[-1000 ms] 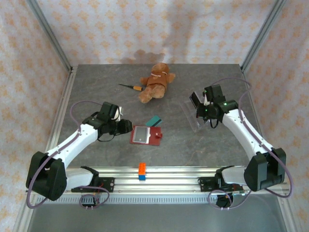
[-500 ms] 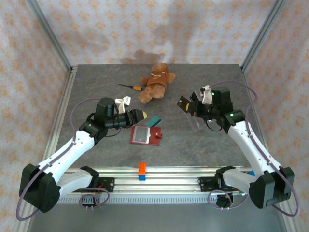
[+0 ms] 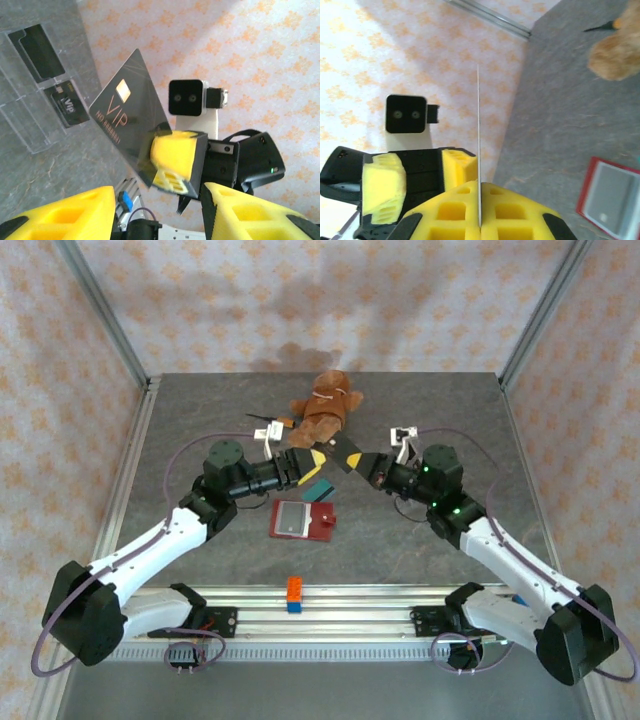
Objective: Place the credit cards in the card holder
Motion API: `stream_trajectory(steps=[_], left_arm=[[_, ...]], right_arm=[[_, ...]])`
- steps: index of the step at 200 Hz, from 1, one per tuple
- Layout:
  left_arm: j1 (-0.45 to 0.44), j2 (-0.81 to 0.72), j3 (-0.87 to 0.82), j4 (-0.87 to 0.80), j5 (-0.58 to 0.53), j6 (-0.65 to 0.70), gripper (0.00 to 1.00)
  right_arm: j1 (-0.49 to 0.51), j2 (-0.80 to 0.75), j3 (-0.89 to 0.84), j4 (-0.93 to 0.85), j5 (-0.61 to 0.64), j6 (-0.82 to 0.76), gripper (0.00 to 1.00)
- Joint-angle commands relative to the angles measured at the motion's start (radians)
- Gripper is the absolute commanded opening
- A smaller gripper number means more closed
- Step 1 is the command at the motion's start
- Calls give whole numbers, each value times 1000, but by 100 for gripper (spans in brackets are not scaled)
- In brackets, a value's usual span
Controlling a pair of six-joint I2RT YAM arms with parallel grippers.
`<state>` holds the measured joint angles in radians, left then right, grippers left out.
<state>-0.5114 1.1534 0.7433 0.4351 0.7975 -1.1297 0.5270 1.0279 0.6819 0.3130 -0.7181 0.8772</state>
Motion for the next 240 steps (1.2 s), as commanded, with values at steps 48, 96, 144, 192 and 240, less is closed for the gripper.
stream_trajectory(steps=[48, 96, 144, 192, 240], left_arm=[[-15, -91, -17, 34, -139, 17, 44], [-15, -109, -28, -1, -168, 21, 44], [-13, -98, -18, 37, -159, 3, 43], [-14, -116, -17, 44, -171, 27, 18], [-13, -125, -17, 43, -177, 51, 0]], right_arm=[[106, 73, -42, 357, 147, 144, 0], [124, 44, -81, 431, 200, 159, 0], [196, 48, -85, 494, 237, 174, 0], [254, 78, -68, 480, 238, 157, 0], [258, 55, -120, 492, 243, 160, 19]])
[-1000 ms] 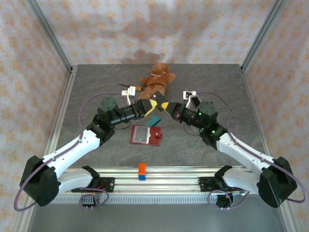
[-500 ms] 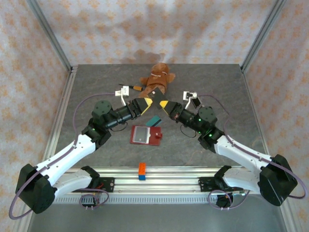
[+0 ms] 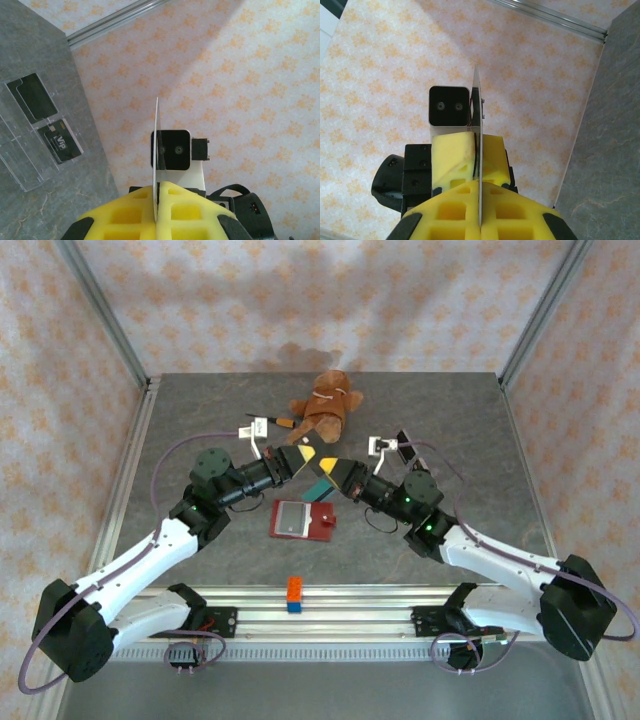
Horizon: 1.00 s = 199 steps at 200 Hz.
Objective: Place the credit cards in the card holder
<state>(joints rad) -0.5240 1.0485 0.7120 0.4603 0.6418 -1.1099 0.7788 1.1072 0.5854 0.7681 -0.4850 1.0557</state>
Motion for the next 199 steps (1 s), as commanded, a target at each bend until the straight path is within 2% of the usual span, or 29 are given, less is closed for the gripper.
stream_trajectory(steps=[1, 13, 19, 40, 57, 71, 86, 111, 137, 163, 175, 189, 199], left_arm=[[0, -19, 15, 18, -19, 31, 0], [2, -13, 30, 5, 5, 38, 0], [2, -13, 36, -14, 17, 49, 0], [5, -32, 64, -171, 37, 150, 0], [16, -41, 105, -391, 21, 298, 0], [25, -34, 142, -515, 46, 379, 0], [27, -24, 174, -621, 74, 464, 0], [30, 3, 191, -701, 160, 530, 0], [33, 51, 183, -641, 292, 471, 0], [33, 78, 167, -601, 320, 443, 0], [32, 86, 163, -560, 352, 410, 0], [32, 88, 142, -491, 370, 364, 0], [32, 87, 132, -467, 365, 354, 0]], right_arm=[[7, -25, -24, 33, 10, -21, 21], [7, -44, -20, -42, 7, -80, 43], [7, -57, -13, -106, 6, -129, 49], [5, -104, 56, -387, -3, -339, 55], [4, -114, 135, -618, -28, -520, 58], [-10, -103, 220, -847, 2, -652, 58], [-34, -81, 260, -960, -25, -718, 58], [-95, -51, 268, -996, -166, -734, 59], [-150, -19, 268, -963, -336, -687, 59], [-150, 8, 263, -889, -468, -632, 57], [-150, 12, 260, -859, -501, -615, 50], [-150, 15, 257, -814, -529, -590, 32], [-150, 21, 263, -816, -533, -587, 29]])
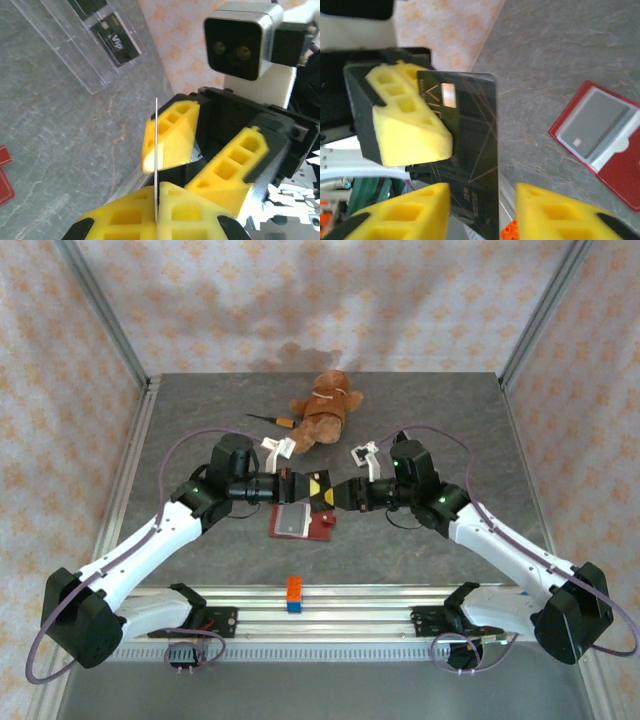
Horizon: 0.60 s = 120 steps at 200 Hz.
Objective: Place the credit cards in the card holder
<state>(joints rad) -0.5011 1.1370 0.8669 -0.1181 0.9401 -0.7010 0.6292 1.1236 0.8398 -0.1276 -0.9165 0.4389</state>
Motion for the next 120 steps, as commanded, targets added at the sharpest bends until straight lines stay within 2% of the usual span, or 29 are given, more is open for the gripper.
stream_trajectory(steps=[1, 18, 27, 36, 45, 56, 67, 77, 107, 120], left_arm=[[9, -2, -24, 112, 66, -55, 0], [9, 11, -14, 91, 77, -39, 0], [9, 15, -2, 57, 80, -19, 0], [9, 12, 0, 37, 75, -8, 7], [10, 5, -3, 24, 64, 3, 8], [19, -5, -7, 9, 37, 16, 11], [38, -12, -13, -13, 3, 29, 29], [60, -20, -14, -54, -30, 44, 40], [131, -52, -52, -156, -176, 92, 46], [144, -50, -52, -248, -291, 162, 47]], right_arm=[[0, 5, 8, 81, -103, 31, 28], [0, 0, 3, 93, -100, 37, 24], [0, -5, -5, 120, -105, 52, 17], [0, -9, -13, 137, -104, 62, 9], [0, -12, -16, 143, -106, 64, 3], [0, -17, -22, 144, -103, 67, 2], [0, -20, -35, 149, -93, 71, 1], [1, -20, -55, 166, -74, 89, 0], [9, 13, -128, 246, 31, 190, 0], [18, 32, -161, 250, 114, 223, 0]])
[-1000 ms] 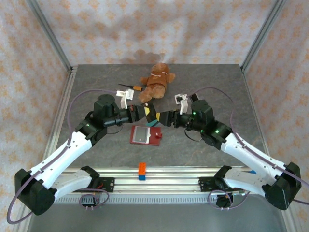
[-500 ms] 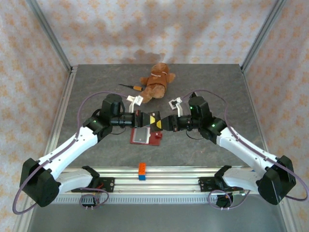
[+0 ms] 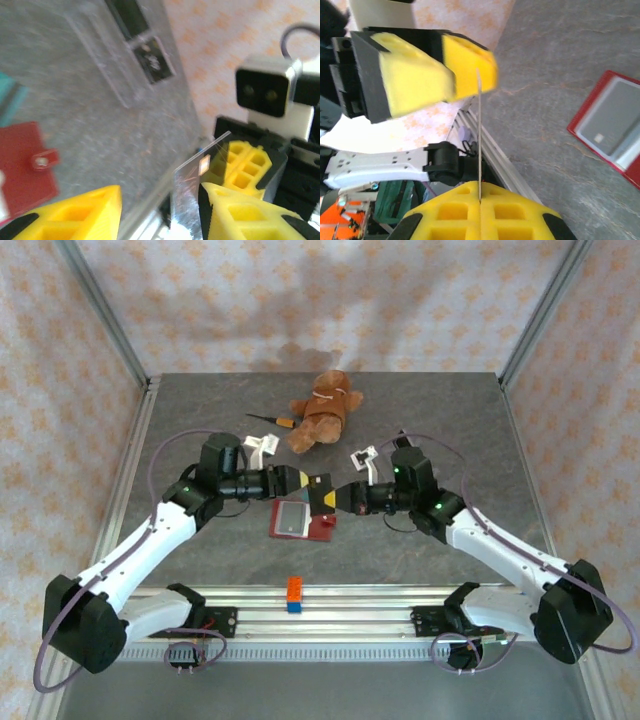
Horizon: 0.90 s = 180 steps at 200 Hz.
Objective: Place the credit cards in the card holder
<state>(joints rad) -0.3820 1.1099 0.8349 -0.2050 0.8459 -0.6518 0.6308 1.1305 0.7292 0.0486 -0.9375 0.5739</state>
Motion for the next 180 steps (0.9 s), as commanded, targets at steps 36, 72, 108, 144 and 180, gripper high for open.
stream_trajectory(steps=[36, 72, 108, 144, 180], left_arm=[[23, 45, -46, -327, -414, 233, 47], [24, 178, -114, -214, -367, 214, 42], [25, 290, -126, -177, -402, 229, 29], [24, 337, -133, -146, -407, 238, 27], [25, 389, -120, -148, -404, 241, 24]], right_arm=[[38, 191, -100, 185, 166, 164, 0], [60, 366, -69, 253, 133, 165, 0], [56, 484, -32, 297, 87, 171, 0], [35, 553, -10, 318, 60, 183, 0], [20, 612, -4, 368, 23, 216, 0]])
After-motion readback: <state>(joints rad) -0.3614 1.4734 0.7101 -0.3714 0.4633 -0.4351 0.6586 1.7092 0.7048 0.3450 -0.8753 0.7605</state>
